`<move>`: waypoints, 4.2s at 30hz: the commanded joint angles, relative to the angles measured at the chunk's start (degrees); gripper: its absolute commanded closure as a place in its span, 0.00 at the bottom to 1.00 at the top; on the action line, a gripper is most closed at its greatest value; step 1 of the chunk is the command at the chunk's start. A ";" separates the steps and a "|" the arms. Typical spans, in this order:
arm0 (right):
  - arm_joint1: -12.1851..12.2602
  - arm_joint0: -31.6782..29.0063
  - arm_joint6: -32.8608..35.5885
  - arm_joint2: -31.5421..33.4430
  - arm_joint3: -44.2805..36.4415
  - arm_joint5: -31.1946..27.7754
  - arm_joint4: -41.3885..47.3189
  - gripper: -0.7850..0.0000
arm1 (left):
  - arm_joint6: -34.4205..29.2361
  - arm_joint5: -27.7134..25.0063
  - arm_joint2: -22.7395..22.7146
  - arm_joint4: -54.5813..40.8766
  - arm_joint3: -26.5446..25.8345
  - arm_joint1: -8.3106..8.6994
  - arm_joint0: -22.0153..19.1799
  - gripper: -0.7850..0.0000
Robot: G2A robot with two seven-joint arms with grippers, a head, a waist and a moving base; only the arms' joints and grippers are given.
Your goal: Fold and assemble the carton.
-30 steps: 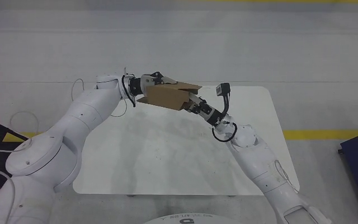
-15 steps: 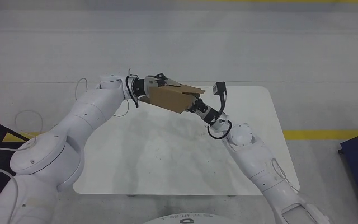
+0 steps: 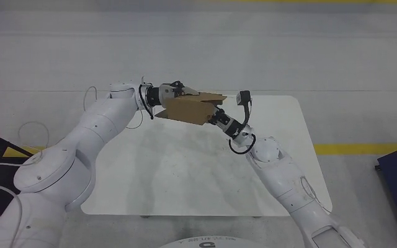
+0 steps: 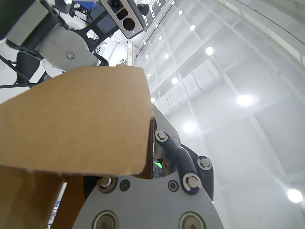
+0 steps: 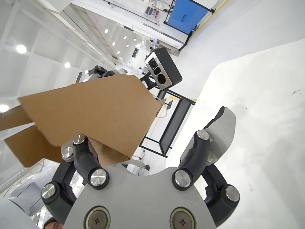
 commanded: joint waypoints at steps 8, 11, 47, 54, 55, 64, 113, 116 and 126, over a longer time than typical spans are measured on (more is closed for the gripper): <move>1.04 -4.88 3.49 4.92 -2.32 -6.18 3.55 0.00 | -0.01 -0.01 -0.93 -5.18 -2.41 1.88 0.38 1.00; 1.17 -5.68 4.05 5.19 -3.08 -6.26 2.82 0.00 | -0.01 -0.01 -1.01 -5.84 -3.35 2.78 0.38 1.00; -0.04 -2.70 -1.19 0.34 -2.60 -0.89 -6.61 0.00 | 0.95 -0.51 -4.07 12.44 1.95 0.82 -1.58 1.00; -0.43 -1.34 -1.59 -0.82 -1.50 0.35 -7.08 0.00 | -0.01 -0.28 -5.78 14.13 1.86 0.44 -1.11 1.00; -0.47 -1.23 -1.61 -0.91 -1.40 0.39 -7.17 0.00 | 0.00 -0.22 -5.93 14.53 1.80 0.37 -1.04 1.00; -0.77 -0.34 -1.54 -1.83 -0.84 1.90 -8.29 0.00 | 1.13 -0.14 -7.60 17.32 1.87 -0.38 -0.59 1.00; -0.78 1.74 2.66 1.32 1.83 4.79 -1.81 0.00 | -0.01 -0.02 -15.88 20.77 0.24 1.44 1.67 1.00; -0.94 1.82 2.24 0.47 1.56 5.16 -2.99 0.00 | -0.01 -0.02 -15.90 21.00 0.26 1.37 1.63 1.00; -1.62 3.74 1.49 -1.94 3.13 7.57 -4.59 0.00 | -0.01 -0.02 -15.75 21.49 -0.09 1.07 1.76 1.00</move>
